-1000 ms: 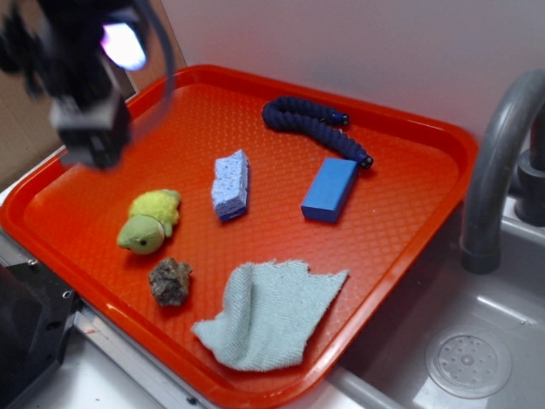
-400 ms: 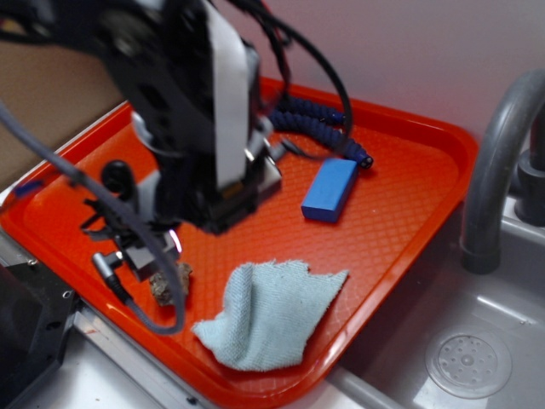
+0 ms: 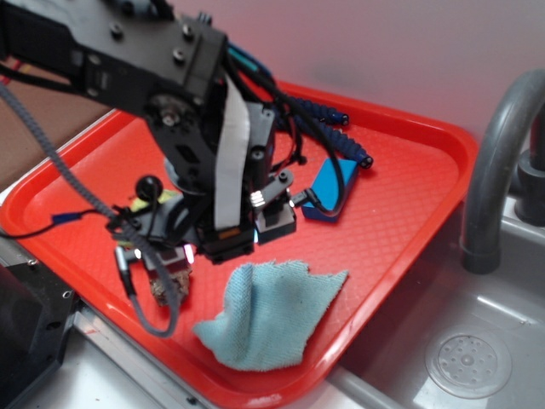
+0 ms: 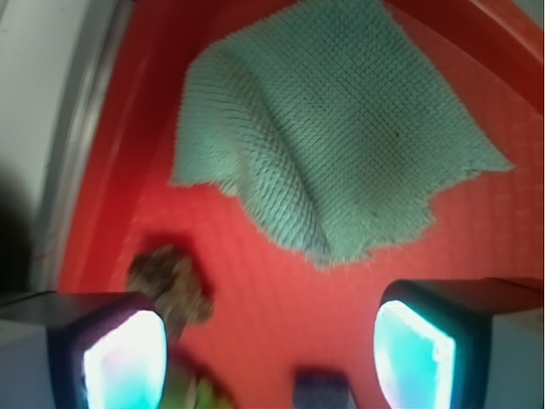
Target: Grab the blue cloth.
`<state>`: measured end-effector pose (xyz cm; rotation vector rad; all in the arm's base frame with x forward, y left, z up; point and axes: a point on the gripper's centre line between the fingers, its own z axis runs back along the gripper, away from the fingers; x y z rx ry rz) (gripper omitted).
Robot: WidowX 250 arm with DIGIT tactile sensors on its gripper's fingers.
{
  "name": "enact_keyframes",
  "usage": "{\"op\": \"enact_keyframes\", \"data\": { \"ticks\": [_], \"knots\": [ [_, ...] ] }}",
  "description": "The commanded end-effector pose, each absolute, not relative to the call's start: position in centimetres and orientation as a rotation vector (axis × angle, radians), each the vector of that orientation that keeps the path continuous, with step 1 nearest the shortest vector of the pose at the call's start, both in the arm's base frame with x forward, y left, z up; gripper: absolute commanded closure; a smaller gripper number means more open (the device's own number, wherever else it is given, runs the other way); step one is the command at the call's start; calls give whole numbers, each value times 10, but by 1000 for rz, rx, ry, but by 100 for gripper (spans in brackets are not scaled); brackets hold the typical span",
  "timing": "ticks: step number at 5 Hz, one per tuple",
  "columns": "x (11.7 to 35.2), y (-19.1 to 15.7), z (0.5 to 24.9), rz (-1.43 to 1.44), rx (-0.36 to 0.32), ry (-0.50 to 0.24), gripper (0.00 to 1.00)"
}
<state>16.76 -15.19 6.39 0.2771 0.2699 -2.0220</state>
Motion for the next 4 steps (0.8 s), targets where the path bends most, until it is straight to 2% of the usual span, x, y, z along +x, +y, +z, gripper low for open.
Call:
{"op": "enact_keyframes", "data": {
  "ticks": [1,2,3,4],
  "knots": [
    [152,-138,35,-1918,35,85,0],
    [154,-148,25,-1908,-71,82,0],
    [161,-152,12,-1784,-162,-9,100],
    [164,-152,11,-1769,-200,-34,100]
  ]
}}
